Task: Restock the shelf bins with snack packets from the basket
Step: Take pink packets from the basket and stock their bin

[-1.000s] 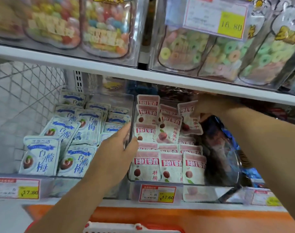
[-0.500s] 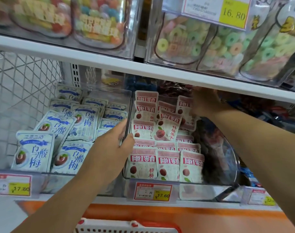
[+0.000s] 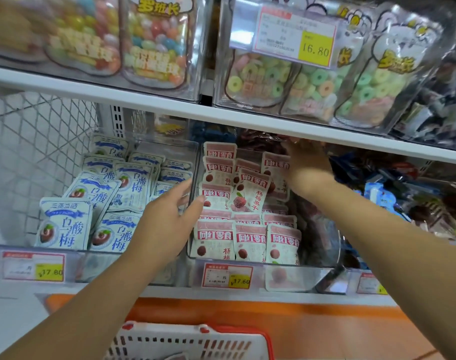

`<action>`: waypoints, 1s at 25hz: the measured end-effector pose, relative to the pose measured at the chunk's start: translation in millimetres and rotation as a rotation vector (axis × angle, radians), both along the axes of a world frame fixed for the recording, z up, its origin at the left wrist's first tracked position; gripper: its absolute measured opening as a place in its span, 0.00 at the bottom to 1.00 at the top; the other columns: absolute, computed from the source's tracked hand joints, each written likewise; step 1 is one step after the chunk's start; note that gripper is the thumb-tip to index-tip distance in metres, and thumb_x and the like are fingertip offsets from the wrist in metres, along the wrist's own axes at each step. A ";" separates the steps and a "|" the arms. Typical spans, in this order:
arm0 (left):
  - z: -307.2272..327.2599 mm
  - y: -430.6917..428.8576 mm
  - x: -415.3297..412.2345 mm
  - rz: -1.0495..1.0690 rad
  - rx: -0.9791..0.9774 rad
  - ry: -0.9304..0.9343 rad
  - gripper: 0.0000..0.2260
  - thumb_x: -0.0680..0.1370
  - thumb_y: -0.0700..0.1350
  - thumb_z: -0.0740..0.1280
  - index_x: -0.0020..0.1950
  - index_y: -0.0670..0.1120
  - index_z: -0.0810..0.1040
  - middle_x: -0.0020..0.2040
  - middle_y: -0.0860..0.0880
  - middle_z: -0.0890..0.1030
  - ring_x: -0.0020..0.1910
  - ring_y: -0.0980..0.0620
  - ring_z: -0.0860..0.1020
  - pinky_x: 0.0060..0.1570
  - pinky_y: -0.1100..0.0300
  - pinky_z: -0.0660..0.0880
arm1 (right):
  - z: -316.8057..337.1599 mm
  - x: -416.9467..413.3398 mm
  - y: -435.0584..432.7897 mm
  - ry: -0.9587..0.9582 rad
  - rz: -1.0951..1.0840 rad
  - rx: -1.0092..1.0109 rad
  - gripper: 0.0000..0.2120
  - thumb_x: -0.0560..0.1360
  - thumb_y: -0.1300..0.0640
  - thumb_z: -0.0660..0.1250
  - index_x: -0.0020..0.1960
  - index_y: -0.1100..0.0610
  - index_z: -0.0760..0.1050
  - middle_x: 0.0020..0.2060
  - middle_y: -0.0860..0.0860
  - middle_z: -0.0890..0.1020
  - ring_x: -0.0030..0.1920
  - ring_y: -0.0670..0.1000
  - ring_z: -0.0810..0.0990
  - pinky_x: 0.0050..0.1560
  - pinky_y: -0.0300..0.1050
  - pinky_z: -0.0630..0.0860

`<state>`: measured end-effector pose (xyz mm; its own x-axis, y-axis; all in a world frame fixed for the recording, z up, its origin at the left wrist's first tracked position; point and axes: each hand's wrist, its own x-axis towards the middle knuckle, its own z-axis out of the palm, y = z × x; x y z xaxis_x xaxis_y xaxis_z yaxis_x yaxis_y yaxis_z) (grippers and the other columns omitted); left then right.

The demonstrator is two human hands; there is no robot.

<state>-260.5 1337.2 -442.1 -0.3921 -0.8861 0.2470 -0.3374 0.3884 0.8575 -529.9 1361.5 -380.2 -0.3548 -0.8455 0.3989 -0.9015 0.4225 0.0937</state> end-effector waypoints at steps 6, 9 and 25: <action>-13.5 53.2 51.8 0.092 -0.385 0.206 0.13 0.78 0.46 0.62 0.61 0.50 0.78 0.54 0.54 0.79 0.49 0.59 0.77 0.46 0.70 0.73 | -55.9 118.4 109.6 -0.235 0.617 -0.315 0.11 0.76 0.60 0.63 0.57 0.56 0.77 0.46 0.50 0.78 0.47 0.49 0.72 0.45 0.46 0.71; -81.2 74.2 88.4 0.066 -0.303 -0.051 0.11 0.77 0.44 0.63 0.58 0.51 0.80 0.50 0.55 0.79 0.43 0.57 0.76 0.43 0.58 0.76 | -137.6 157.1 135.9 -0.238 0.834 0.080 0.09 0.72 0.61 0.60 0.48 0.56 0.78 0.44 0.51 0.78 0.46 0.54 0.76 0.41 0.48 0.75; -262.2 133.3 160.7 -0.086 0.638 -0.637 0.17 0.79 0.47 0.64 0.68 0.50 0.74 0.64 0.49 0.75 0.54 0.54 0.77 0.50 0.66 0.71 | -364.1 210.2 148.2 -1.204 -0.535 0.597 0.19 0.74 0.52 0.72 0.58 0.62 0.77 0.54 0.56 0.81 0.50 0.53 0.80 0.48 0.43 0.76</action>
